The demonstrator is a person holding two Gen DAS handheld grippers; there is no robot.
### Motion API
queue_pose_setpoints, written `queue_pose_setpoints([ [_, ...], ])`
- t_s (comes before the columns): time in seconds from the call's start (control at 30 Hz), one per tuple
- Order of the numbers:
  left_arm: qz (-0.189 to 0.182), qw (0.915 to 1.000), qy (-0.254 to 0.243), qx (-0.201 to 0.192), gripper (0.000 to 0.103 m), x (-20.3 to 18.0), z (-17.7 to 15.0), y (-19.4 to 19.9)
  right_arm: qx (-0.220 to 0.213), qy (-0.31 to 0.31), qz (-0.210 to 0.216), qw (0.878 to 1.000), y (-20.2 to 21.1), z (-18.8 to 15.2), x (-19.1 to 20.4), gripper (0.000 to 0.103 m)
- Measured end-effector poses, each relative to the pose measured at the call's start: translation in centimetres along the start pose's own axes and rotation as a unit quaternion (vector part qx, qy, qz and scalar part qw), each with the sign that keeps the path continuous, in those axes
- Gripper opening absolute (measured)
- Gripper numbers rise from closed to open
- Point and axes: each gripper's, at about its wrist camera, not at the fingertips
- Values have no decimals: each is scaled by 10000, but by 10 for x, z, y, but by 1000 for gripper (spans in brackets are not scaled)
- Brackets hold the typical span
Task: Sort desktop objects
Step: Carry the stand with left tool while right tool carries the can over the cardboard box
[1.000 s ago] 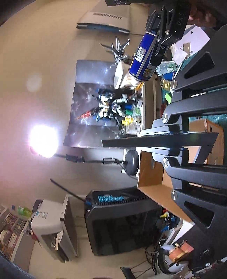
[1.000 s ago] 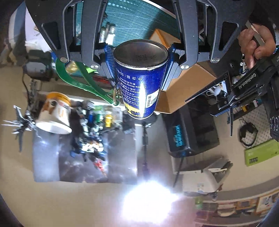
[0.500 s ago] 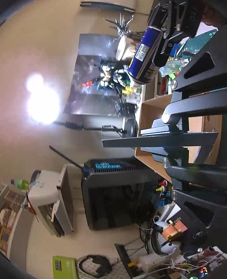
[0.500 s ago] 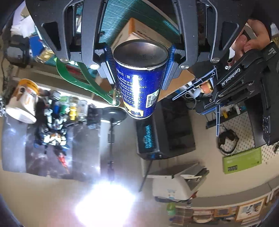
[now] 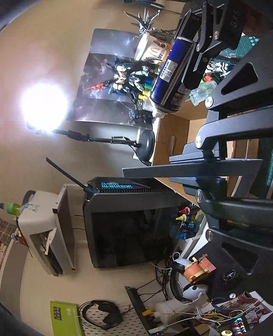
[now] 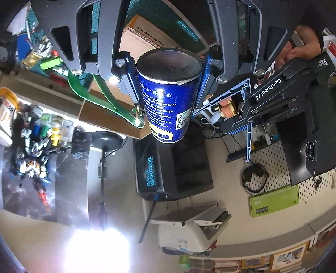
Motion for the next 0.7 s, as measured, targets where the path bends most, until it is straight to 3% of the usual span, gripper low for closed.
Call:
queue_pose_setpoints([
  [0.37,11,9995,58,297,10,8,-3,-27,384,-100,284,9988,-40,-3,-14,45],
  [0.7,40,9991,-17,433,10,9,3,-49,498,-22,192,9986,-57,0,-22,45],
])
Point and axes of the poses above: each gripper's, at about its wrist camera, not at the fingertips, and y roughly against the way its jaws point, x to its left, z to its top, and after that the axes turned 15 degrees about -z, right-handed
